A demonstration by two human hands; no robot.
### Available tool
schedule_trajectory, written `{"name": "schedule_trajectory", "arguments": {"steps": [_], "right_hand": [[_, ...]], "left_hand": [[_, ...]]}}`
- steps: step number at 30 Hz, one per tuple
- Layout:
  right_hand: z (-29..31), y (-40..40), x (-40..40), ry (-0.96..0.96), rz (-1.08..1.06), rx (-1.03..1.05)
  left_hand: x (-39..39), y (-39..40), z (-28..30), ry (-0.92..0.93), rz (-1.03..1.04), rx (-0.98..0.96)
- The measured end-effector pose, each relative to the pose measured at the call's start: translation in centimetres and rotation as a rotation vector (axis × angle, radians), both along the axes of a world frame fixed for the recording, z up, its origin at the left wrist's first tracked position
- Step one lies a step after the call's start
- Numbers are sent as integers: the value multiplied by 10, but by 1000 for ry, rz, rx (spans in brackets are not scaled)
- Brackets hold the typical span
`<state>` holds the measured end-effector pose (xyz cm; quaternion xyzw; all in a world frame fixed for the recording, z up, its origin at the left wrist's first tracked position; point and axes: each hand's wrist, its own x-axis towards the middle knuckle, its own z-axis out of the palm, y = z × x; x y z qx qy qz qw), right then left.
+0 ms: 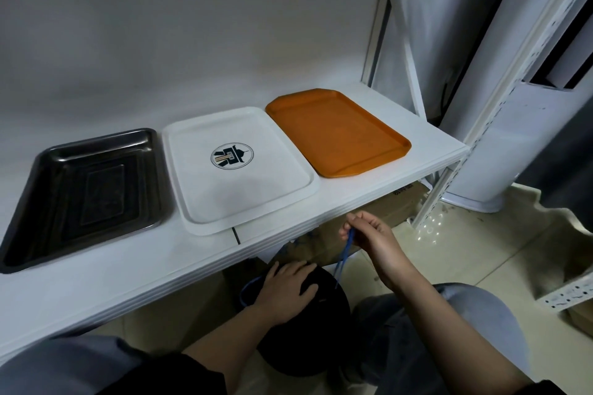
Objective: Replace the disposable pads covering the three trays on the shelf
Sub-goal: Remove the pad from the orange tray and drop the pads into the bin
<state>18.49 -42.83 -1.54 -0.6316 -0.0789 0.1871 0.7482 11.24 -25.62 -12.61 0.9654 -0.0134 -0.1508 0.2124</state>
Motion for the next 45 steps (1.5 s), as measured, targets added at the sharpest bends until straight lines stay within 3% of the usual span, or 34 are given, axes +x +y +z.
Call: {"name": "schedule_trajectory", "arguments": {"steps": [4, 12, 23, 29, 38, 41, 45], "right_hand": [[-1, 12, -3, 5, 17, -7], [-1, 33, -10, -38, 86, -108], [-16, 56, -18, -118, 139, -298], [-46, 67, -18, -218, 312, -523], [-82, 78, -21, -277, 397, -758], [-85, 79, -21, -319, 438, -842], [-87, 80, -24, -350, 555, -819]], "left_hand": [[-14, 34, -6, -91, 208, 9], [-32, 72, -5, 176, 514, 24], [-34, 76, 13, 138, 531, -36], [-29, 69, 29, 172, 489, -96], [-32, 70, 35, 167, 411, 51], [-33, 67, 43, 173, 426, -26], [-30, 63, 53, 235, 471, -280]]}}
